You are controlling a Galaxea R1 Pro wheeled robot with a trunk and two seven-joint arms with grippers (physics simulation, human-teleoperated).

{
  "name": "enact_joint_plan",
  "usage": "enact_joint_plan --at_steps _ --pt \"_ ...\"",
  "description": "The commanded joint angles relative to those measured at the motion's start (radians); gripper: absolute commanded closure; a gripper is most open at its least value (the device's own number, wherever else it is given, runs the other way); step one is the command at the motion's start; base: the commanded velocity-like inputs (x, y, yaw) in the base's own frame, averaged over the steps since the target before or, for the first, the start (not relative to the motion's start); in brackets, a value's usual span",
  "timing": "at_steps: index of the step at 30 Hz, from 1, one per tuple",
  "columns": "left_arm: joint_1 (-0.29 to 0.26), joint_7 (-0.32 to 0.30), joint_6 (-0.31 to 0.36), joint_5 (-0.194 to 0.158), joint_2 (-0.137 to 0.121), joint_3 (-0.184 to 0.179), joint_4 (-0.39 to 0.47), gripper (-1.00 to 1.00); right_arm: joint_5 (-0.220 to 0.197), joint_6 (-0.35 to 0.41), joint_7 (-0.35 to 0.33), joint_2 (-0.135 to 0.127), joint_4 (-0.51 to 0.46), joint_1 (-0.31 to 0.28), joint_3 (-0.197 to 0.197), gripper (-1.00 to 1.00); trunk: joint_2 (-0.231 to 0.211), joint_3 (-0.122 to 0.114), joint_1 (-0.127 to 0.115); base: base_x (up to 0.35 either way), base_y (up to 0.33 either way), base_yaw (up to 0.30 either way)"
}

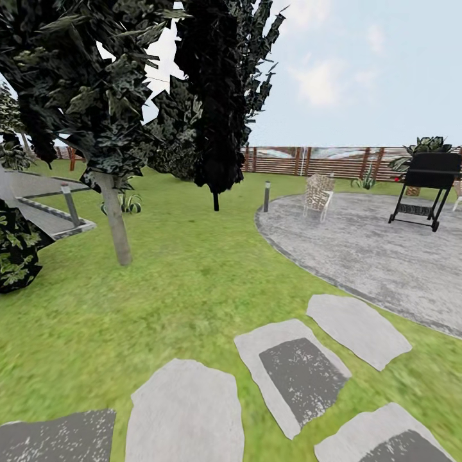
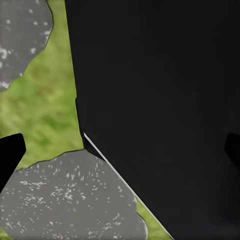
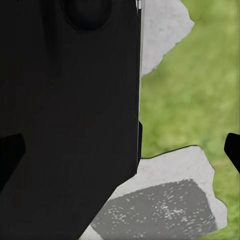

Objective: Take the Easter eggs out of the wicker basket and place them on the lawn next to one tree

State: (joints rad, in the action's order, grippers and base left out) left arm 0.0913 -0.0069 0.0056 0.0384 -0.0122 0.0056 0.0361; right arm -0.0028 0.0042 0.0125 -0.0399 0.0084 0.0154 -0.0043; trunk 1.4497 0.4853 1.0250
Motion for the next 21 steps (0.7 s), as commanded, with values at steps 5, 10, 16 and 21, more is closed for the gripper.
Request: enact_joint_plan --at_steps 5,10,16,21 --pt "0.001 -0.001 0.001 0.004 0.000 0.001 0.002 -1.00 0.000 0.000 0.001 0.000 0.000 0.000 0.000 -1.00 0.000 0.001 0.000 0.001 0.000 0.000" --pt "0.001 -0.002 0.000 0.004 -0.002 0.001 0.002 -1.00 0.000 0.000 0.001 0.000 0.000 0.000 0.000 -1.00 0.000 0.001 0.000 0.099 0.000 0.000" --pt "0.001 -0.002 0.001 0.005 -0.002 0.001 0.002 -1.00 0.001 0.000 0.001 0.000 0.000 0.000 0.000 -1.00 0.000 0.001 0.000 0.221 0.000 0.000" --pt "0.001 -0.002 0.001 0.005 -0.003 0.001 0.002 -1.00 0.000 0.000 0.001 0.000 0.000 0.000 0.000 -1.00 0.000 0.001 0.000 0.260 0.000 0.000"
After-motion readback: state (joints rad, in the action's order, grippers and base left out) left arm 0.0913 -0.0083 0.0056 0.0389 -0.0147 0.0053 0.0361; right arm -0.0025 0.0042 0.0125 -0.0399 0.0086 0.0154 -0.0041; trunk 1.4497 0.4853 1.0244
